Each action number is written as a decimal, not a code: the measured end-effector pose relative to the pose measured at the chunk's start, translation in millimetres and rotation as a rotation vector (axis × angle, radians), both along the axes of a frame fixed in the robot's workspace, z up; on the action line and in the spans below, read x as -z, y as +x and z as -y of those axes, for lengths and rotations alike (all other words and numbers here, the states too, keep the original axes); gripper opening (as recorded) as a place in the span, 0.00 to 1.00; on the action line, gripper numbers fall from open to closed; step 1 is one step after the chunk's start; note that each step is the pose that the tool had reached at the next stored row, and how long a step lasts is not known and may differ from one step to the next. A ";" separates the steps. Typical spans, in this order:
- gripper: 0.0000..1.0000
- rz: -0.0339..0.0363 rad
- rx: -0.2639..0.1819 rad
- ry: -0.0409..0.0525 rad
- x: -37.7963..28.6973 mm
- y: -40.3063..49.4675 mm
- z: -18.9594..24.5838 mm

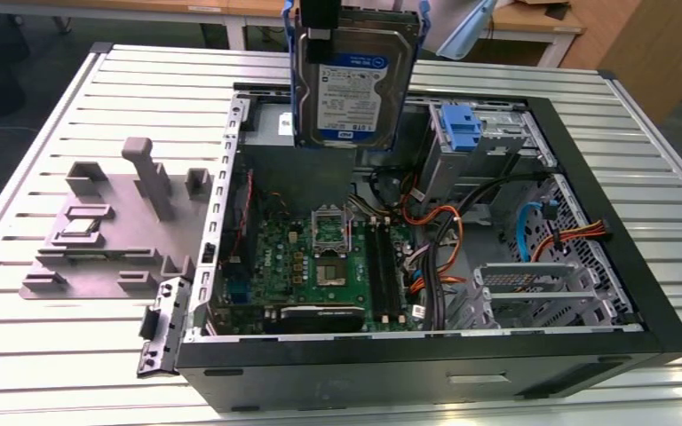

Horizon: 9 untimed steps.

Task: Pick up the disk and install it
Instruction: 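Insert the disk into the insertion slot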

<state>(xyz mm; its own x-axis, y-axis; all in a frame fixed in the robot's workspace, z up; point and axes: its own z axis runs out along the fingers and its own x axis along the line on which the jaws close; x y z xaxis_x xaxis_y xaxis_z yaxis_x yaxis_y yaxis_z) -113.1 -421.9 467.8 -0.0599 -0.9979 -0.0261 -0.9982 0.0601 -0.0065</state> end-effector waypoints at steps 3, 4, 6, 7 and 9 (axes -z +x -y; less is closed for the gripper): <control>0.36 0.0000 0.000 -0.0019 0.0 0.0 1.9; 0.36 0.0000 0.000 -0.0022 0.0 0.0 2.6; 0.36 0.0000 0.000 -0.0028 0.0 0.1 4.0; 0.36 0.0000 0.000 -0.0031 0.0 0.0 4.7; 0.36 0.0000 0.000 -0.0032 0.0 0.0 5.4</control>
<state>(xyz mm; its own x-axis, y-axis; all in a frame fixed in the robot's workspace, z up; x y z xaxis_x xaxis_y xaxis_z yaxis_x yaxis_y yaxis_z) -113.0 -427.3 467.7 -0.0601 -0.9979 -0.0229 -0.9982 0.0602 -0.0067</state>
